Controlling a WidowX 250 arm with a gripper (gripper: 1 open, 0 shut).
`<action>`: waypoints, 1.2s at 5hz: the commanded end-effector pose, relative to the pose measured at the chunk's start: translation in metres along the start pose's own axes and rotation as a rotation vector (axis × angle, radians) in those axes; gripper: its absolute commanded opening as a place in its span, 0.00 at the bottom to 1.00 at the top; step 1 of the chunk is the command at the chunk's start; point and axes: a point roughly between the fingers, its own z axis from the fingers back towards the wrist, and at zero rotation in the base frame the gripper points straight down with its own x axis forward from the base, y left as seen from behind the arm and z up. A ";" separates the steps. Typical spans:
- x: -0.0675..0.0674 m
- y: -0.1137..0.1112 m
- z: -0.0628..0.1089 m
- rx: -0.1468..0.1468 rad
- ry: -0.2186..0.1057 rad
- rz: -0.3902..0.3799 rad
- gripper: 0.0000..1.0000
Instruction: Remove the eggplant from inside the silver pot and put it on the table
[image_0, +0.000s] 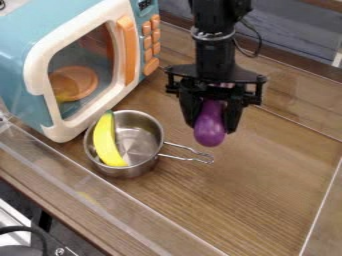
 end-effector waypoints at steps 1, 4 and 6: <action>0.013 0.003 0.011 -0.013 -0.038 -0.064 0.00; -0.008 0.010 0.004 -0.020 -0.038 -0.231 1.00; -0.002 0.009 0.000 -0.033 -0.042 -0.265 1.00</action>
